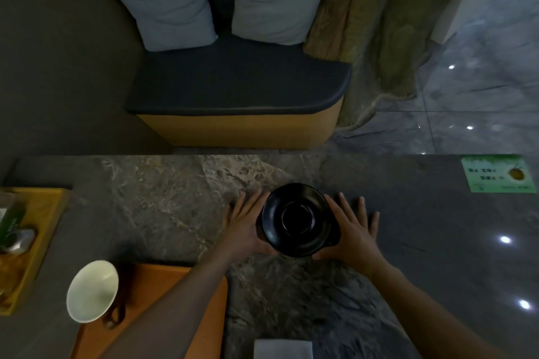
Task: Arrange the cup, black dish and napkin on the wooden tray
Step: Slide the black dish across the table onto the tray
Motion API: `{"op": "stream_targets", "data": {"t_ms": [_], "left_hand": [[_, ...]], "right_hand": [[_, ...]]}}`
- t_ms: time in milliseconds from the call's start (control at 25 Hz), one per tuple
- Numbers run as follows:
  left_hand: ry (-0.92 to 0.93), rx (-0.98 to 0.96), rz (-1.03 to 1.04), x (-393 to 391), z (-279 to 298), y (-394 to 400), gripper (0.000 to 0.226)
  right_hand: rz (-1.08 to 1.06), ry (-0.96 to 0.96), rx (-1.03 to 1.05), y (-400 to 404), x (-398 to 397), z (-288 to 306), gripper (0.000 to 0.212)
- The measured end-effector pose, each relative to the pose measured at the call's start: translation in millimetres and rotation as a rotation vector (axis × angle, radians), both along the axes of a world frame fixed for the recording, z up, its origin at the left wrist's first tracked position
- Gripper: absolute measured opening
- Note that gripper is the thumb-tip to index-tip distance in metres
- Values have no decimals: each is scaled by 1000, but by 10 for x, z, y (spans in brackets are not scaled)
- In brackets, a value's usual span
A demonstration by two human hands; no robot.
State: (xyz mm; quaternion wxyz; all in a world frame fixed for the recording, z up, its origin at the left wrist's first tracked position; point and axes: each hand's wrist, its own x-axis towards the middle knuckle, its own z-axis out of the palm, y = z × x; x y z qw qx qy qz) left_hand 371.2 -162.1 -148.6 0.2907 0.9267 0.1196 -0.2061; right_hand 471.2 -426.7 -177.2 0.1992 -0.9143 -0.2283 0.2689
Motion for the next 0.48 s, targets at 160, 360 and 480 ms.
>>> {"op": "stream_targets", "data": {"t_ms": [160, 360, 480], "left_hand": [[6, -25, 19, -200, 159, -37, 128], [-36, -6, 59, -621, 328, -70, 133], [-82, -9, 91, -886, 445, -100, 127]], "right_hand": [[15, 3, 24, -34, -178, 155, 131], [44, -41, 20, -36, -505, 469, 128], [63, -35, 20, -23, -706, 608, 127]]}}
